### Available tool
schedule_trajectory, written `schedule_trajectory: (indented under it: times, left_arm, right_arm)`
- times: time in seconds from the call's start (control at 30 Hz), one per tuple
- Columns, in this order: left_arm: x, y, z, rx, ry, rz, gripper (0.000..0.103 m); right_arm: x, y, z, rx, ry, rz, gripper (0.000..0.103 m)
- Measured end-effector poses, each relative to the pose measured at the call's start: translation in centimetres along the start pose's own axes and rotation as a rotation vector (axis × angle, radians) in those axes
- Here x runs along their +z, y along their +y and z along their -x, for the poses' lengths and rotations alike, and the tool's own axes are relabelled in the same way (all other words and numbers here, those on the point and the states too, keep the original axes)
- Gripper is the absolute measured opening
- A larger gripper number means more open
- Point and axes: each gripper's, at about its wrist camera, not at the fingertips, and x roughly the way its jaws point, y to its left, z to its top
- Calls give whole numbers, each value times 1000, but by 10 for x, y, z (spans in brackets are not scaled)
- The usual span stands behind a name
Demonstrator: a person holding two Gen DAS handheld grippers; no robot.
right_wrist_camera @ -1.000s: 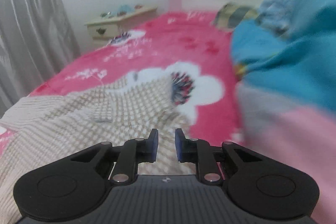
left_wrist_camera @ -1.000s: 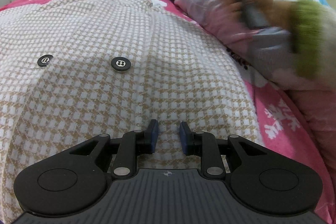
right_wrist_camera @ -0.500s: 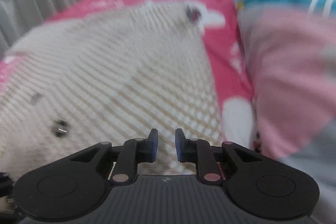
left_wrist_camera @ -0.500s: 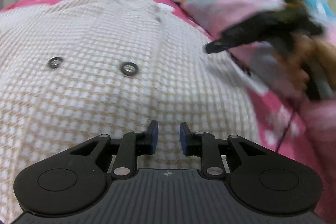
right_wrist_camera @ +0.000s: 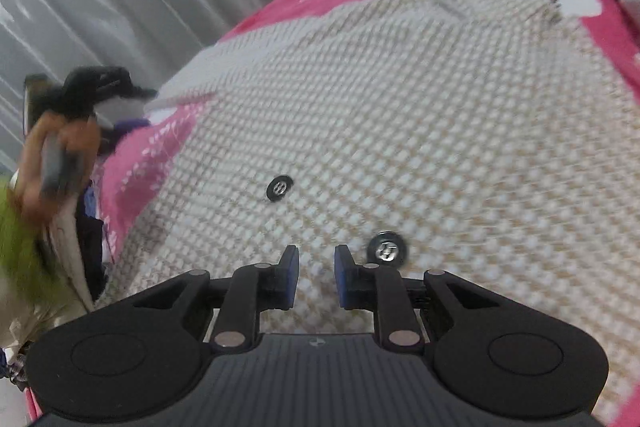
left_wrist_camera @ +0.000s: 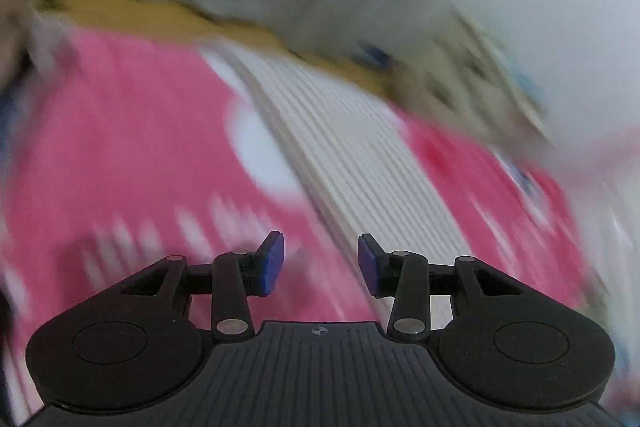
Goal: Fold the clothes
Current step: 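Grasp the cardigan sleeve cuff with the left gripper and lift it, then fold the held sleeve over the cardigan front and open the left gripper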
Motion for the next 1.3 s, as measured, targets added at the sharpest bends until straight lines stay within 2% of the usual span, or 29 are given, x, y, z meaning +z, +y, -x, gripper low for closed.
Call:
schedule_trajectory:
  times: [0.07,0.17,0.27,0.43,0.53,0.6,0.67,0.77,0.87,0.93,1.0,1.1,1.2,1.27,1.3]
  left_arm:
    - [33,3,-20,98,-46,39,40]
    - [75,7,-50,139,-23,74,41]
    - [100,9,-80,105,64,131,49]
    - [121,0,-113,71,131,52,56]
    - [118,-7,-124,68,145,23,55]
    - [114,-11,-126,86,142,-6,45]
    - [111,-17,-127,106,119,-57,18]
    - [106,-28,-120,122,50,-128,7]
    - [98,-48,-97,114,-62,-214,5]
    - [90,-73,-74,82,-136,-325,5]
    - [75,-103,-35,-4,-202,-488,5]
    - [30,-137,52,-201,-318,-787,5]
    - [-43,-140,147,-423,-434,-1158,5]
    - [-96,-122,194,-538,-406,-1399,10]
    - [-119,-108,207,-578,-346,-1481,12]
  right_arm:
    - [-2,-3,-7,11,19,-21,22]
    - [-5,-8,-15,10,43,-29,22]
    - [-5,-12,-20,14,53,-24,23]
    - [-1,-14,-25,22,63,-15,23]
    - [0,-13,-28,17,67,2,23]
    - [1,-12,-28,11,67,8,23]
    - [1,-11,-29,5,65,14,23]
    - [0,-10,-29,-8,61,21,23]
    - [-1,-7,-30,-17,56,32,23]
    - [-2,-6,-31,-22,54,41,23]
    - [-2,-7,-30,-20,52,38,23]
    - [-3,-12,-25,-21,40,10,23]
    - [-9,-19,-15,-18,12,-49,23]
    - [-13,-23,-8,-16,-7,-88,23]
    - [-15,-26,-3,-26,-18,-103,23]
